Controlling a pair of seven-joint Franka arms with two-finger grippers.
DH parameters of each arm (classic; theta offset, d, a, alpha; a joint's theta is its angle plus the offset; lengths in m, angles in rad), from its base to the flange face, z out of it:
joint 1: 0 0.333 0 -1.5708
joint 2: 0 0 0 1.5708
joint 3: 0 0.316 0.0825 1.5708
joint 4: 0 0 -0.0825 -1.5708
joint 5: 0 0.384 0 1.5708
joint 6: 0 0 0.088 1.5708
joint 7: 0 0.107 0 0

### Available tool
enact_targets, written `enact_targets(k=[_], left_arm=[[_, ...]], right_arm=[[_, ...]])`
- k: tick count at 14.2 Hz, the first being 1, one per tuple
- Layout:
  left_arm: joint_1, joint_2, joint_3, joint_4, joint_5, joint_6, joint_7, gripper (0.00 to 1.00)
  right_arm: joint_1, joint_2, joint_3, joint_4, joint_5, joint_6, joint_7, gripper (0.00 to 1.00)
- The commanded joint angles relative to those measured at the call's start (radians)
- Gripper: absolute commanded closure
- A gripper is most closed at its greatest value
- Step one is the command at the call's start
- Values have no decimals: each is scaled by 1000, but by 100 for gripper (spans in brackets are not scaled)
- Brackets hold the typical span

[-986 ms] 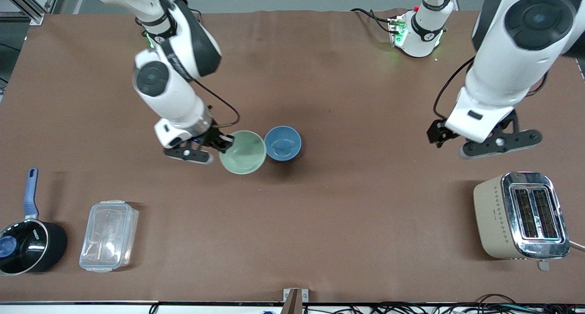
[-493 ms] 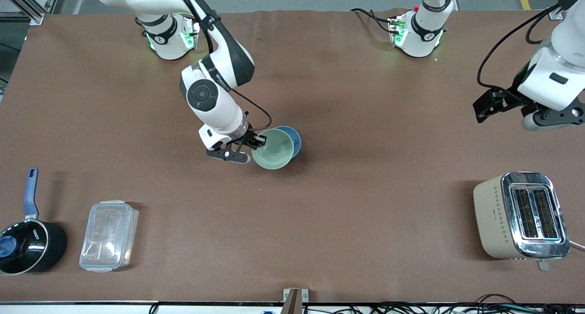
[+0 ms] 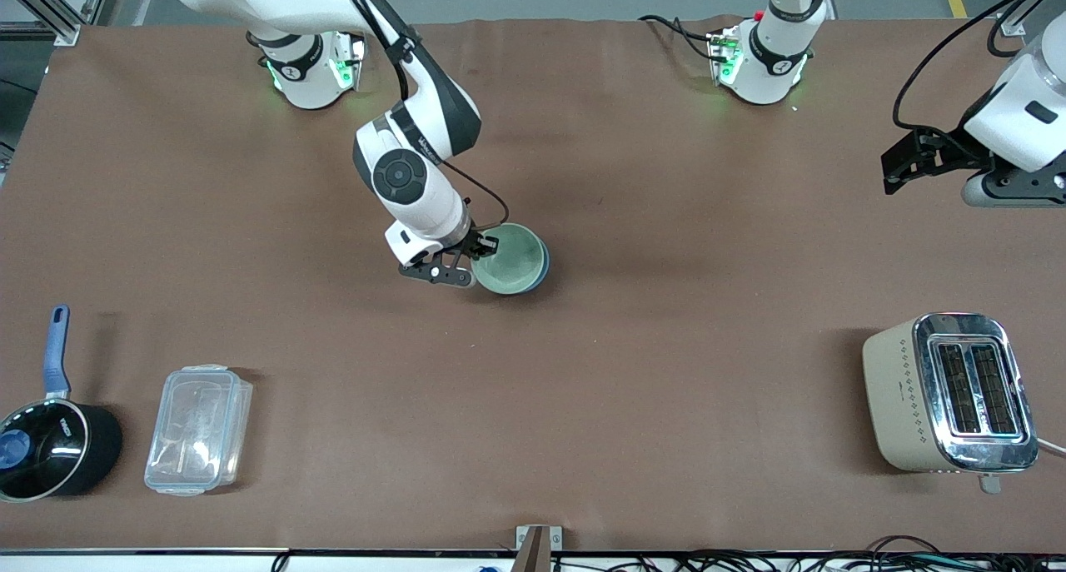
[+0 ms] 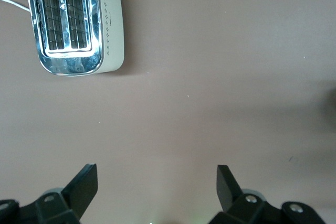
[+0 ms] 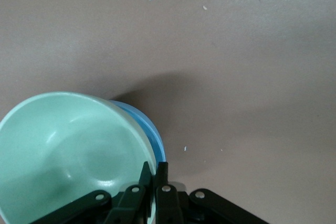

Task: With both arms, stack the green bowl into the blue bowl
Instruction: 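Lower the green bowl into the blue bowl with the right gripper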

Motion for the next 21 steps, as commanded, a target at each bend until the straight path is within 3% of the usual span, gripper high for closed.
enact_targets(k=[1, 4, 18, 20, 21], left_arm=[[-7, -55, 26, -71, -20, 32, 18, 0], [-21, -83, 69, -114, -62, 67, 18, 0], [-15, -86, 60, -111, -67, 73, -25, 0], [-13, -86, 60, -108, -67, 73, -23, 0], [-13, -86, 60, -108, -67, 72, -23, 0]], right_arm=[[28, 1, -12, -23, 23, 32, 14, 100], [31, 13, -12, -23, 21, 42, 14, 99], [57, 28, -12, -55, 24, 96, 26, 94], [59, 28, -12, -53, 24, 96, 26, 84], [57, 28, -12, -55, 24, 95, 24, 63]])
